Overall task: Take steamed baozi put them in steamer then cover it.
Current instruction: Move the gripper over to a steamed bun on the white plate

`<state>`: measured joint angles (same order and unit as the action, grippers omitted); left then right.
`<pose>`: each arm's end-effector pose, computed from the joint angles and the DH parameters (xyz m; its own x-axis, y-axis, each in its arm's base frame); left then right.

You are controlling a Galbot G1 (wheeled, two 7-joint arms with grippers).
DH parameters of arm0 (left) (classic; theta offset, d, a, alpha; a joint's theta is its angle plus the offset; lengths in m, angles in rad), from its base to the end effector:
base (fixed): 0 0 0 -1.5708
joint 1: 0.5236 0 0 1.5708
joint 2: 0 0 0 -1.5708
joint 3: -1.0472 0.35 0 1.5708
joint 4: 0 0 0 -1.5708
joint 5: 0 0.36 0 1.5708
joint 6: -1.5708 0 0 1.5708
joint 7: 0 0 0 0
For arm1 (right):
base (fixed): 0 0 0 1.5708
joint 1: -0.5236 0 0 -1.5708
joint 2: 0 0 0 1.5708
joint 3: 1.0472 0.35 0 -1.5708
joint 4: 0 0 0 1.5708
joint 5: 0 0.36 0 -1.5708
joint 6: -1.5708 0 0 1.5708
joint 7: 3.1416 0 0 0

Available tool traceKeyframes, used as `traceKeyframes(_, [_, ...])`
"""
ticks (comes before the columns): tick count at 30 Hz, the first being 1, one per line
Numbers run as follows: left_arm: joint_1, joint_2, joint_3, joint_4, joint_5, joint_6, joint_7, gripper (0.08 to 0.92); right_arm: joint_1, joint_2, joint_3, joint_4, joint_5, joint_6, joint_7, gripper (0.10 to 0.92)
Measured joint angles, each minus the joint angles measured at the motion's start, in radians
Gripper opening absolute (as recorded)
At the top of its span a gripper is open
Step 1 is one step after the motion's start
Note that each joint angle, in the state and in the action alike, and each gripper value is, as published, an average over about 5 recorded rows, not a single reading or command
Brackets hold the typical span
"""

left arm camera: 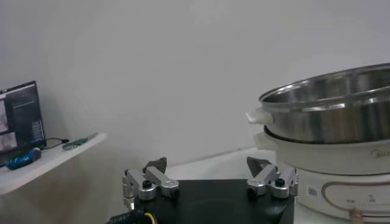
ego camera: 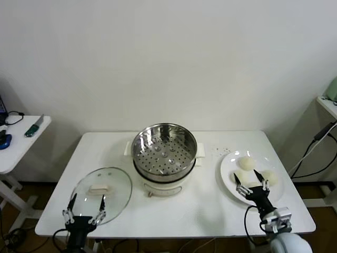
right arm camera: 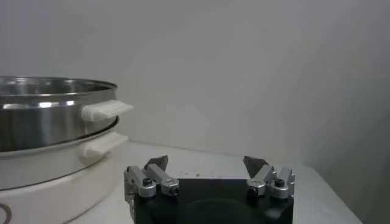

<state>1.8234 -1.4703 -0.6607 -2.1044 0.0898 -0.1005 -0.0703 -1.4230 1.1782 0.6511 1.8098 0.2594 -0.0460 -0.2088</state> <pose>0.1057 0.0589 -0.3306 -0.9874 -0.1092 0.1144 -0.0762 0.9624 0.2607 0.2392 -0.1424 -0.3391 -0.9680 -0.1750 0.1797 -0.1978 0.9731 -0.1181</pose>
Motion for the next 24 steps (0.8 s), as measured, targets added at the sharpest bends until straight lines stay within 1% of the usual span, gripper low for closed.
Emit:
traceKeyframes(4, [0.002,0.002,-0.001,-0.004,-0.002,-0.002,0.000,0.823,0.028,-0.066,-0.007,-0.010,-0.005,-0.026,-0.043,0.823])
traceKeyframes(10, [0.003,0.006,0.000,-0.012,-0.008,-0.003,0.000,0.823,0.121,-0.251,-0.055,-0.068,-0.033,-0.067,-0.180,0.823])
traceKeyframes(18, [0.017,0.007,0.012,-0.013,-0.007,-0.004,0.006,0.823,0.336,-0.507,-0.194,-0.215,-0.106,-0.080,-0.462,0.823])
traceKeyframes(24, [0.013,0.007,0.017,-0.006,-0.005,-0.003,0.011,0.823,0.539,-0.632,-0.345,-0.340,-0.224,-0.037,-0.661,0.823])
